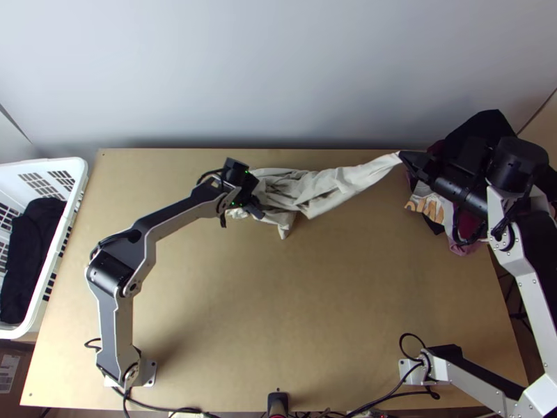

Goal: Fold the t-shirt

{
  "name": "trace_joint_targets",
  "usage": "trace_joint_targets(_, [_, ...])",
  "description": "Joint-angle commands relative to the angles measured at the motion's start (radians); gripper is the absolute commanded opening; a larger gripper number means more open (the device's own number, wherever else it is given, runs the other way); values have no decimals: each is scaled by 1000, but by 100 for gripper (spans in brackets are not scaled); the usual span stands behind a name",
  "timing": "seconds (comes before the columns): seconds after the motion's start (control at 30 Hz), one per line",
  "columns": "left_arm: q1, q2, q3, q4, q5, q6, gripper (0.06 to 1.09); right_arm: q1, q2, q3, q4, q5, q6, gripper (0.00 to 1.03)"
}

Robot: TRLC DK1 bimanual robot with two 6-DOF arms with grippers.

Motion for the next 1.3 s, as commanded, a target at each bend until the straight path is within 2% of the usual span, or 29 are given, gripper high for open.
trace_joint_targets(0.0, [42,-129,10,-80,28,-78,14,-1,6,-14,8,0,1,3])
trace_joint_targets(0.33, [93,-563,41,-401,186,-213,14,7,25,8,16,0,-11,3])
trace_joint_targets(0.63, [234,-691,253,-658,327,-308,14,-4,65,137,-26,-3,-13,3])
trace_joint_targets(0.7, [243,-701,251,-720,364,-344,20,-19,82,186,-50,-3,-8,3])
trace_joint_targets(0.83, [234,-735,92,-790,560,-437,19,-38,112,255,-81,-3,-7,3])
trace_joint_targets(0.93, [191,-729,-89,-787,594,-408,17,-38,115,256,-81,-3,-7,3])
trace_joint_targets(1.0, [212,-726,-146,-766,655,-396,16,-36,115,255,-81,-3,-5,3])
trace_joint_targets(1.1, [237,-737,-140,-763,693,-370,15,-36,108,255,-81,-3,-4,3])
trace_joint_targets(1.17, [234,-784,-128,-799,767,-307,15,-36,100,255,-81,-3,-5,3])
trace_joint_targets(1.27, [192,-872,-117,-798,804,-293,15,-38,92,258,-81,-3,-8,3])
